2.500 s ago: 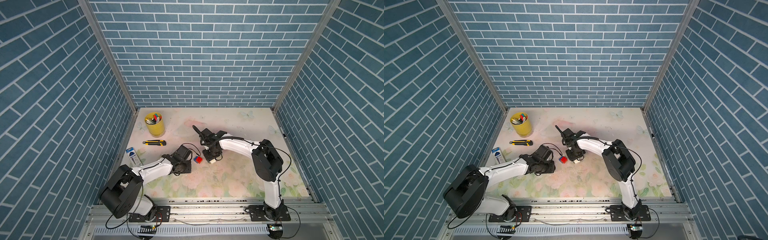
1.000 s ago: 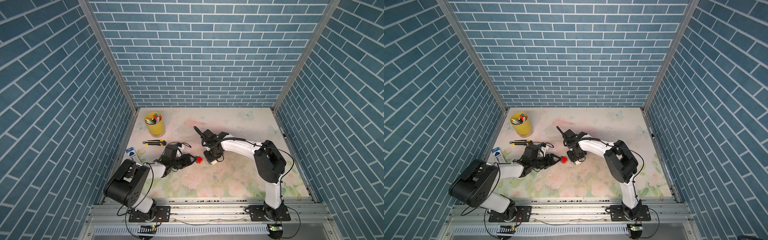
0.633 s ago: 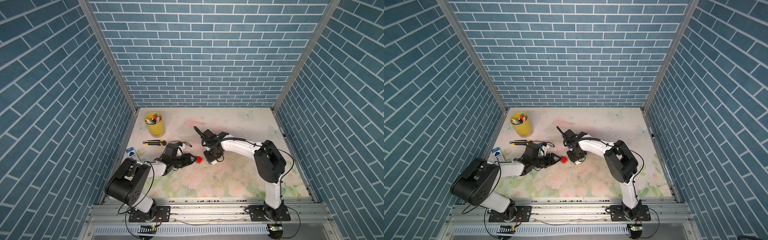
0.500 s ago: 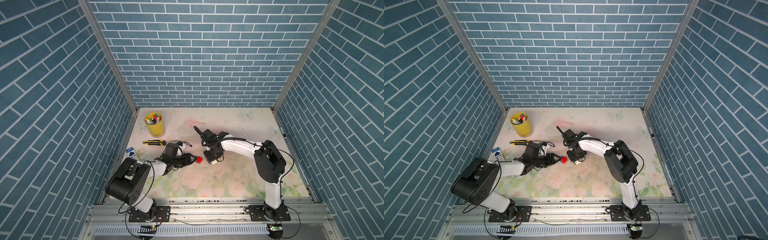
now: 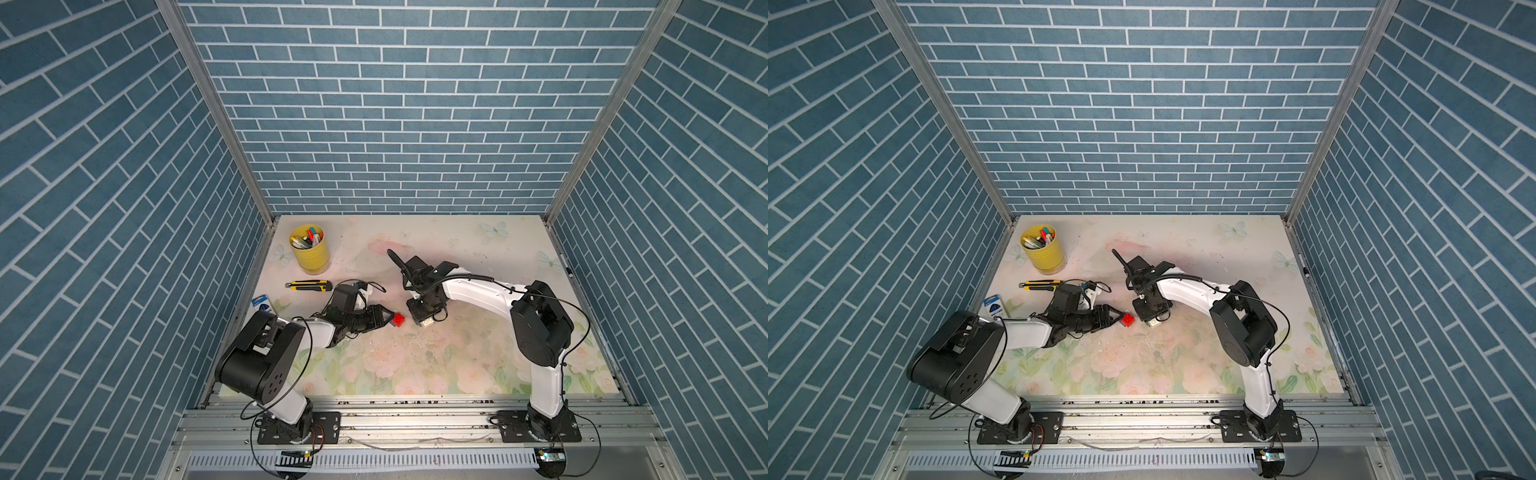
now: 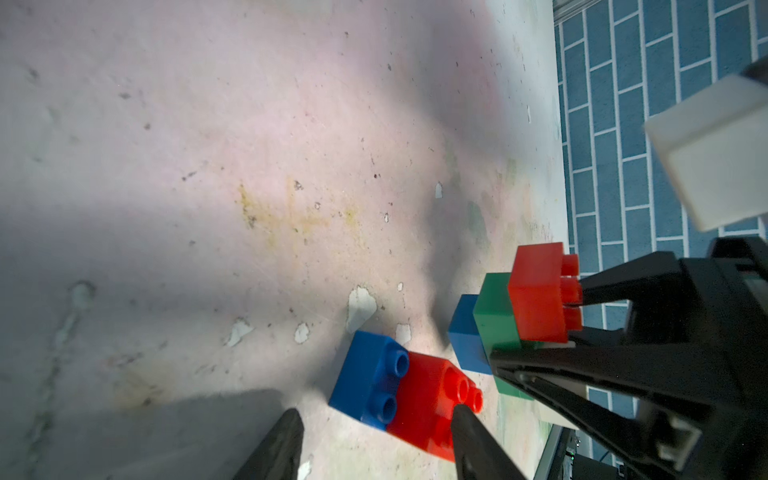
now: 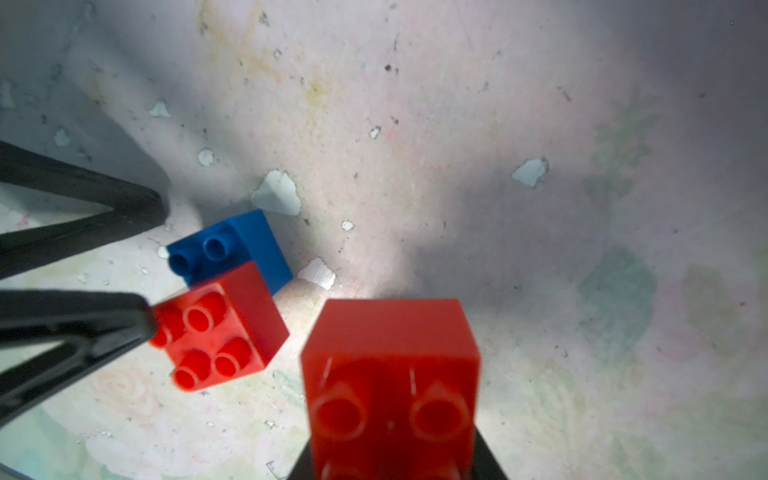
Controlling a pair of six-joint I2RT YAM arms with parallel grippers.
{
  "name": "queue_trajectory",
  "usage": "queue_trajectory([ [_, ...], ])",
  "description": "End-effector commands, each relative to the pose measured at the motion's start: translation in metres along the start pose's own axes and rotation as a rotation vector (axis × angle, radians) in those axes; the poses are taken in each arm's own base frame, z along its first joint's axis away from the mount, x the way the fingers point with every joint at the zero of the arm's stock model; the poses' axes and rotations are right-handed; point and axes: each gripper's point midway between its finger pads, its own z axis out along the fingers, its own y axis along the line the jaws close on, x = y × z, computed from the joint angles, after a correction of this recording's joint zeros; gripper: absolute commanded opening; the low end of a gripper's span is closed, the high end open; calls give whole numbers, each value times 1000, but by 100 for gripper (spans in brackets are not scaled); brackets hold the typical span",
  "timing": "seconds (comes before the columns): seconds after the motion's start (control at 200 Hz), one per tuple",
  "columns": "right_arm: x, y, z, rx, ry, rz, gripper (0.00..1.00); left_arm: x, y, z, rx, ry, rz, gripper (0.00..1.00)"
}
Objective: Assemble the letter y with lego
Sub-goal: Pick up the lego brick from the center of the board.
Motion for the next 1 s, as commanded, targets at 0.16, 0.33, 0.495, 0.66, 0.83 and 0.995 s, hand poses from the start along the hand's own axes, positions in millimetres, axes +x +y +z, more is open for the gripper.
queue_trajectory([
  [0.16,-22,19,-46,-101,-129,-70,27,74,83,-11,-328,215,-131,57],
  [0.33,-23,37,-52,-202,-145,-123,27,76,86,-12,-341,217,-137,56],
  [0.495,-21,44,-46,-233,-140,-197,27,77,87,-13,-344,215,-136,55],
  [0.66,-18,46,-41,-222,-122,-278,27,77,87,-12,-341,215,-137,54],
  [0.83,-12,46,-37,-200,-97,-340,27,77,87,-13,-341,212,-140,54],
  [0.995,-9,51,-34,-184,-88,-384,27,79,89,-13,-341,213,-142,54],
])
